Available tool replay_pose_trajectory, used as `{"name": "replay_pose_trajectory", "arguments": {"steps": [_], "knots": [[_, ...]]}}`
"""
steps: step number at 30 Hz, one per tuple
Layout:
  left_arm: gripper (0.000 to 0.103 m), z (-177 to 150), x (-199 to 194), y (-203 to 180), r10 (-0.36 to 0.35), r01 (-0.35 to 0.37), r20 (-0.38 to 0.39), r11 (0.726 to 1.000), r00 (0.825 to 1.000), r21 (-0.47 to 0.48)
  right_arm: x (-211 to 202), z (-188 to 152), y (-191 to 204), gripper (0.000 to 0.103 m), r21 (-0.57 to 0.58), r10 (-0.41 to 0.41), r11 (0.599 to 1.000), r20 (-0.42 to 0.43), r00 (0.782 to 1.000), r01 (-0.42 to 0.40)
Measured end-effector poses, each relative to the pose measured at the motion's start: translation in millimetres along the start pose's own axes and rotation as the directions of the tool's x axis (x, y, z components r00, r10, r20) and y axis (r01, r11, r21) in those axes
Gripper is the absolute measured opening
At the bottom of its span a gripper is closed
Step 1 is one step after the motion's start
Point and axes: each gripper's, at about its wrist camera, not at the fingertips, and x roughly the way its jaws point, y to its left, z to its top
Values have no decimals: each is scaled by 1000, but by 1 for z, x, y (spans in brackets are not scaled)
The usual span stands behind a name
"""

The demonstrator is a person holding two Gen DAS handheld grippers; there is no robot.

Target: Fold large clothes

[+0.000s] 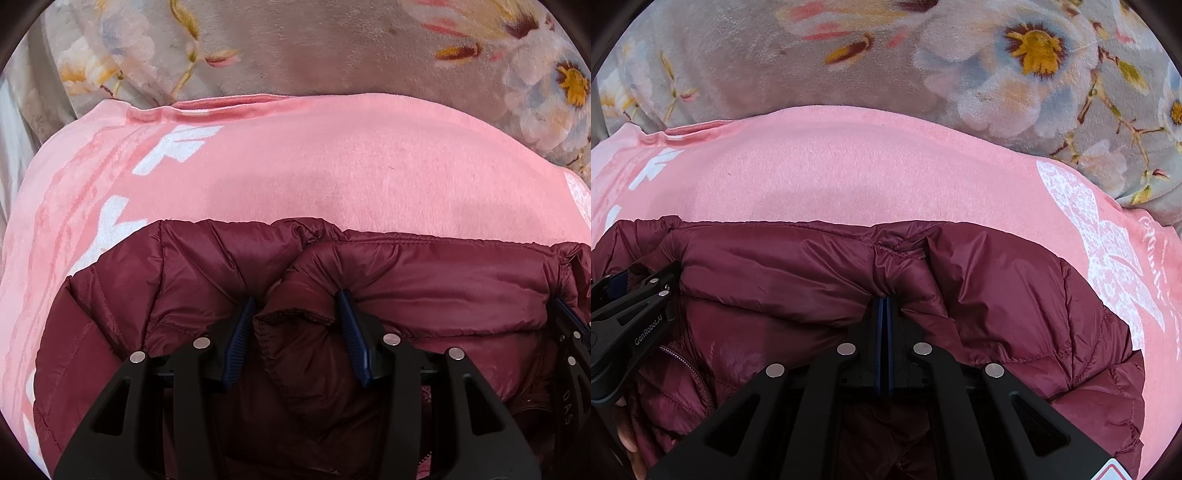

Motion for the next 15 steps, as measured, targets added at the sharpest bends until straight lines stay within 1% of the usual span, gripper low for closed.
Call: {"name": "replay_pose_trajectory", "arguments": {"steps": [5, 7, 8, 9, 10, 11, 13, 14, 15], "knots": [[47, 0, 1, -2, 16, -16, -1, 1000, 1000, 10, 1, 1, 0, 0, -9, -6, 1000, 0, 1000, 6], [52, 0, 0, 2, 16, -16, -1, 1000, 1000, -6, -1, 0, -5, 0, 9, 23, 1000, 7, 1000, -23], [54, 0, -1, 6, 0, 0, 2, 1000, 1000, -25, -5, -1, -9, 0, 30, 44, 999, 18, 999, -44], [61, -2, -4, 13, -28, 28, 4, 998, 1000, -53, -13, -4, -18, 1, 69, 65, 995, 42, 997, -68], [61, -6, -10, 24, -74, 74, 7, 993, 997, -93, -22, -8, -23, 3, 94, 72, 993, 56, 996, -77], [61, -11, -20, 33, -101, 102, 13, 988, 995, -118, -33, -14, -29, 5, 114, 84, 989, 68, 994, -91], [63, -22, -44, 46, -117, 120, 30, 982, 993, -145, -68, -32, -36, 14, 123, 122, 983, 101, 987, -134], [64, -30, -59, 53, -138, 141, 33, 978, 990, -150, -87, -42, -38, 17, 113, 140, 982, 116, 983, -153], [66, -42, -79, 62, -170, 173, 35, 974, 985, -149, -108, -54, -39, 22, 99, 153, 981, 133, 979, -167]]}}
